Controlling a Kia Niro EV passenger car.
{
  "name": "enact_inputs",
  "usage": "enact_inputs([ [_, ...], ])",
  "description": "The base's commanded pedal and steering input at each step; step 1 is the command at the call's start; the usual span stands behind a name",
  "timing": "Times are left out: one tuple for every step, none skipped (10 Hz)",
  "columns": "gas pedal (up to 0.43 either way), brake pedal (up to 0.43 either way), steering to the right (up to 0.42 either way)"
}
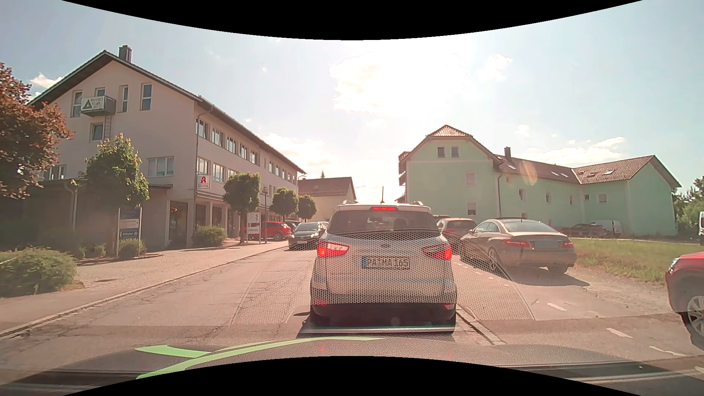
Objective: Follow the waypoints while adhering to traffic rules and regulations
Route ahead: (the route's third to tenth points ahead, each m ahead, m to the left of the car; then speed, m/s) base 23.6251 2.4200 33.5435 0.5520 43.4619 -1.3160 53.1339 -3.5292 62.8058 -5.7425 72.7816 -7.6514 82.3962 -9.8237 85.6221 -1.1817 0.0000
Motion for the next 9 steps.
enact_inputs([
  [0.000,0.268,0.010],
  [0.000,0.268,0.010],
  [0.000,0.268,0.010],
  [0.000,0.268,0.010],
  [0.000,0.268,0.010],
  [0.000,0.268,0.010],
  [0.000,0.268,0.010],
  [0.000,0.268,0.010],
  [0.000,0.268,0.010],
])
